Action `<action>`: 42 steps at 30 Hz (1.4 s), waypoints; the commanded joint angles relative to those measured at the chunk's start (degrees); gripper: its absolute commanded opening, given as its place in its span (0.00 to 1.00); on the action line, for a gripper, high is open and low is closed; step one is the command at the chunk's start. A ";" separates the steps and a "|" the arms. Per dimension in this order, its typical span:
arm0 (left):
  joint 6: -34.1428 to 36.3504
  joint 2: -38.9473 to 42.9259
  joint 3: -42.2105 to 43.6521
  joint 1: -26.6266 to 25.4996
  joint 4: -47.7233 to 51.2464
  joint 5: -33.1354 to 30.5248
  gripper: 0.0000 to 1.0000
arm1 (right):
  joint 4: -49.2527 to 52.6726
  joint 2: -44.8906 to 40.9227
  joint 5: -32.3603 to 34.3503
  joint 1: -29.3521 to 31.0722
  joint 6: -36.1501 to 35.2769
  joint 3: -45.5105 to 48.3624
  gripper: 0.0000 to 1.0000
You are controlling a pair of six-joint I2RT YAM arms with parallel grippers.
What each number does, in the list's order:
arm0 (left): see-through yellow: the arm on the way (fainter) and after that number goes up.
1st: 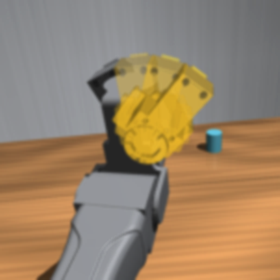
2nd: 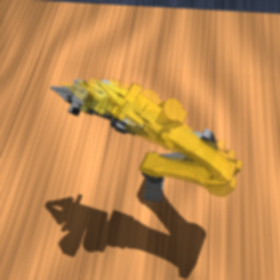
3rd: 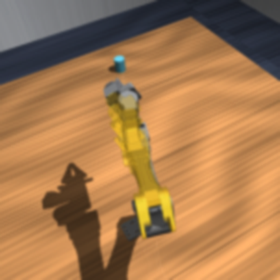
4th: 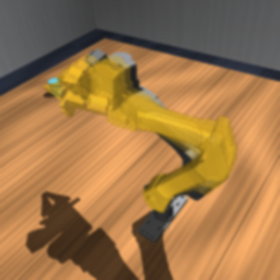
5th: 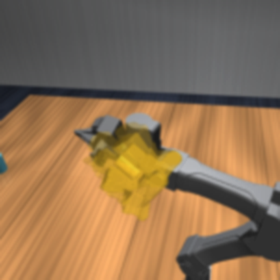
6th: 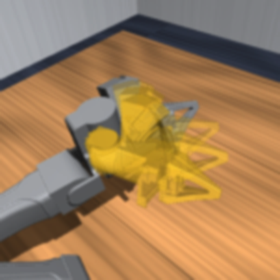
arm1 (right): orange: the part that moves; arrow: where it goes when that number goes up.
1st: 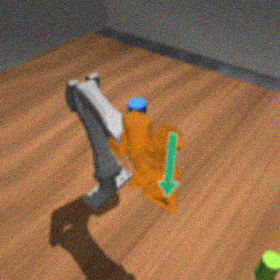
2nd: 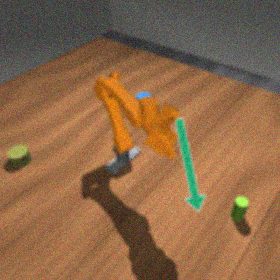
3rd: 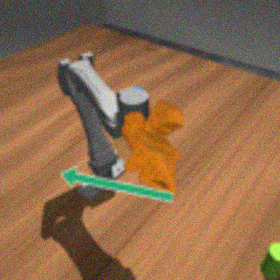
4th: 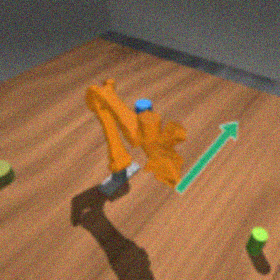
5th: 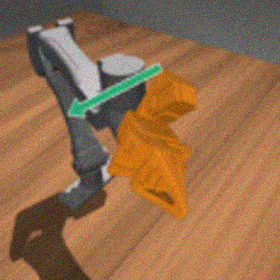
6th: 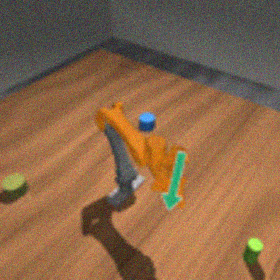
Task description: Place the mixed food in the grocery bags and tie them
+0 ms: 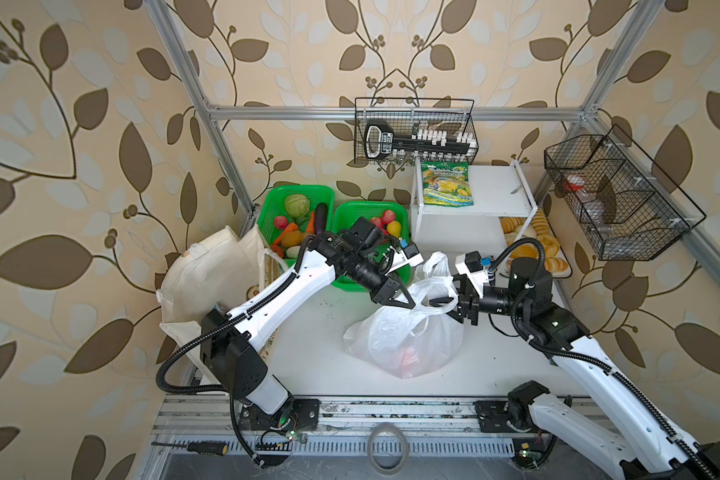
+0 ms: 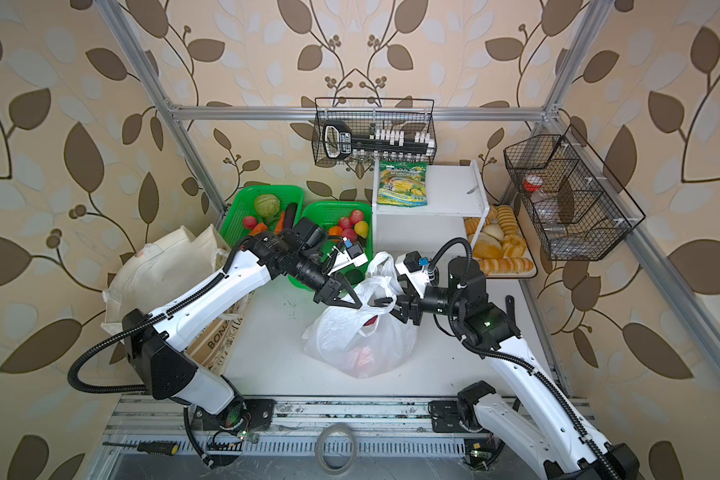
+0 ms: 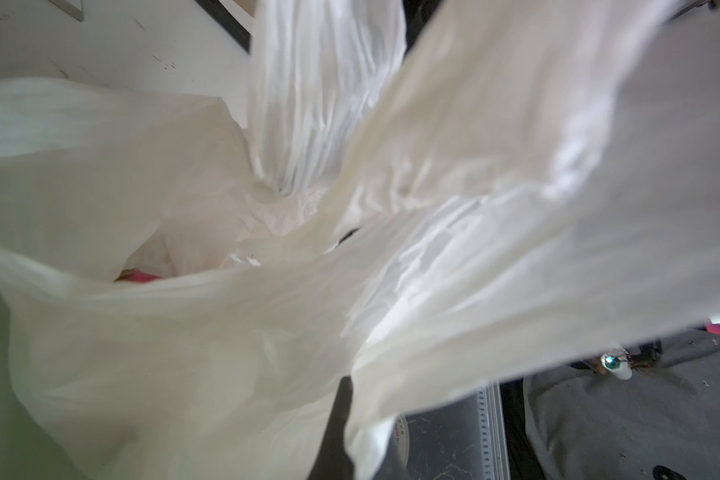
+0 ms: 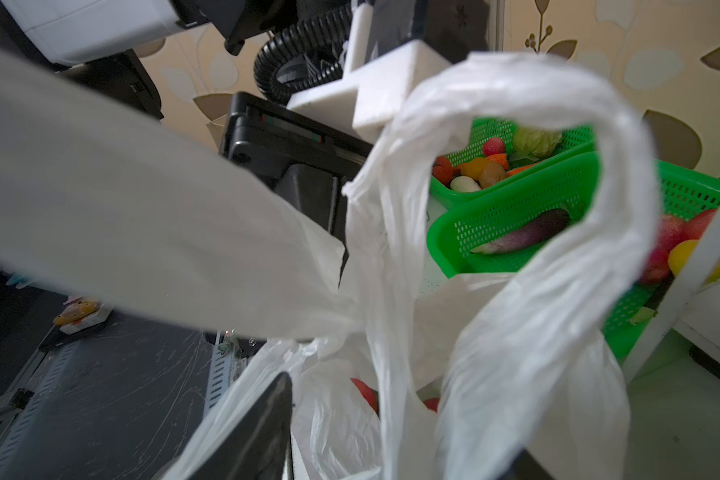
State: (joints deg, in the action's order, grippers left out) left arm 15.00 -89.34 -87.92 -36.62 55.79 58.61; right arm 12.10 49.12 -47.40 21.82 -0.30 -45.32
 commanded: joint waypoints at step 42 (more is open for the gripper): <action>-2.53 -2.01 -1.03 1.29 -0.47 2.22 0.00 | -17.39 5.17 1.73 5.37 10.43 2.34 0.47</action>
State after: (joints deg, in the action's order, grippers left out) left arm 10.55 -91.79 -88.01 -35.53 53.95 59.61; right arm -4.25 53.76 -44.10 26.89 9.87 -43.40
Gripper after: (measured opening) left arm 0.045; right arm 0.480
